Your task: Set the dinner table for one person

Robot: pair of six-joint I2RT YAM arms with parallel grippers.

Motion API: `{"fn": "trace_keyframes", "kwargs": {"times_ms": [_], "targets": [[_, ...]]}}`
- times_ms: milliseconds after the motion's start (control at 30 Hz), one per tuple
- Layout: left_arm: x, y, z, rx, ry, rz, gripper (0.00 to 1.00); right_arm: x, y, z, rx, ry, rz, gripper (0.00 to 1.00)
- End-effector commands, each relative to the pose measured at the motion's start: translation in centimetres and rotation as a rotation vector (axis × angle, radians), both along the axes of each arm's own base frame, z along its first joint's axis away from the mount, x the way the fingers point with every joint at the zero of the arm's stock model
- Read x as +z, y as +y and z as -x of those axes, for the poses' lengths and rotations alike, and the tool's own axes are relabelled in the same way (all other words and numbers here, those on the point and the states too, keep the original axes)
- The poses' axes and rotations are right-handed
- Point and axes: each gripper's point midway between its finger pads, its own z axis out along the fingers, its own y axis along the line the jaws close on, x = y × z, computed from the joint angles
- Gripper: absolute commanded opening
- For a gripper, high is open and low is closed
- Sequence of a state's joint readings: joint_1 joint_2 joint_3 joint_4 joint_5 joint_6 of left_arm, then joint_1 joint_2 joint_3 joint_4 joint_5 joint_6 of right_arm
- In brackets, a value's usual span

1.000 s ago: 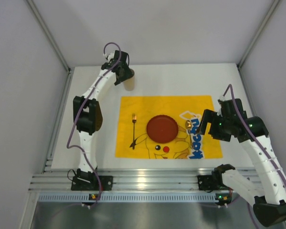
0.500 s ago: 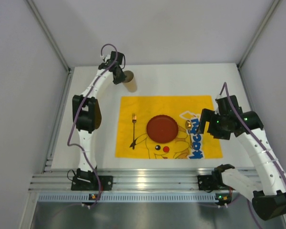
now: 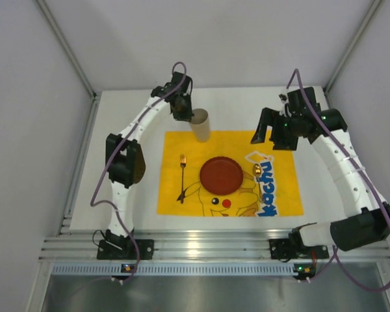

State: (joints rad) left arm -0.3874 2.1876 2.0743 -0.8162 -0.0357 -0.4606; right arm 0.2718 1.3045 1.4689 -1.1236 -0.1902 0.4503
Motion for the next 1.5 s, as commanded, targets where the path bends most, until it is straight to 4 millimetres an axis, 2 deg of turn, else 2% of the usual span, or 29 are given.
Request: {"fn": "trace_keyframes", "kwargs": {"times_ms": [0, 33, 100, 133, 333, 400, 467, 600, 700, 767, 833, 867, 900, 1000, 1067, 1200, 1367, 1467], "targets": [[7.9, -3.5, 4.3, -0.201, -0.1, 0.016, 0.0, 2.8, 3.1, -2.7, 0.068, -0.068, -0.113, 0.88], [8.8, -3.8, 5.1, -0.221, -0.114, 0.006, 0.0, 3.0, 3.7, -3.1, 0.077, -0.077, -0.126, 0.88], [9.1, -4.8, 6.9, -0.247, -0.115, -0.022, 0.0, 3.1, 5.0, -3.6, 0.105, -0.071, -0.143, 0.87], [10.2, -5.0, 7.6, -0.252, -0.133, -0.014, 0.0, 3.1, 5.4, -3.8, 0.112, -0.073, -0.148, 0.87], [11.4, -8.5, 12.7, -0.366, -0.121, -0.011, 0.0, 2.1, 7.8, -3.8, 0.153, -0.059, -0.162, 0.86], [11.2, -9.9, 14.4, -0.415, -0.118, -0.025, 0.0, 1.4, 8.2, -3.5, 0.16, -0.045, -0.161, 0.86], [10.6, -10.4, 15.6, -0.438, -0.103, -0.052, 0.0, 1.1, 8.5, -3.3, 0.163, -0.043, -0.165, 0.86], [9.1, -11.3, 17.6, -0.47, -0.085, -0.114, 0.0, 1.8, 8.9, -2.8, 0.171, -0.067, -0.181, 0.86], [9.0, -11.4, 17.9, -0.459, -0.087, -0.129, 0.0, 2.4, 8.6, -2.5, 0.157, -0.097, -0.184, 0.87], [10.0, -11.6, 18.0, -0.454, -0.108, -0.104, 0.0, 1.8, 8.3, -2.3, 0.149, -0.085, -0.172, 0.86], [10.8, -11.7, 18.1, -0.448, -0.121, -0.091, 0.0, 1.0, 8.0, -2.0, 0.14, -0.067, -0.154, 0.8], [11.2, -11.6, 18.0, -0.444, -0.129, -0.089, 0.0, 0.2, 7.8, -1.8, 0.135, -0.045, -0.143, 0.75], [11.4, -11.6, 18.1, -0.443, -0.133, -0.09, 0.0, 0.1, 7.6, -1.6, 0.133, -0.045, -0.135, 0.61], [12.0, -11.2, 18.0, -0.426, -0.148, -0.092, 0.0, -0.8, 7.2, -1.0, 0.127, -0.032, -0.122, 0.44], [12.5, -11.2, 18.2, -0.421, -0.154, -0.079, 0.0, -1.5, 7.0, -0.7, 0.125, -0.02, -0.114, 0.37], [13.6, -11.5, 18.8, -0.434, -0.167, -0.031, 0.0, -2.6, 6.8, -0.1, 0.124, -0.004, -0.109, 0.34], [14.6, -11.5, 19.4, -0.449, -0.178, 0.003, 0.0, -3.2, 7.3, 0.0, 0.131, 0.005, -0.115, 0.23], [16.3, -12.2, 20.1, -0.476, -0.205, 0.074, 0.0, -3.6, 7.9, 0.0, 0.144, 0.013, -0.11, 0.2]]}}
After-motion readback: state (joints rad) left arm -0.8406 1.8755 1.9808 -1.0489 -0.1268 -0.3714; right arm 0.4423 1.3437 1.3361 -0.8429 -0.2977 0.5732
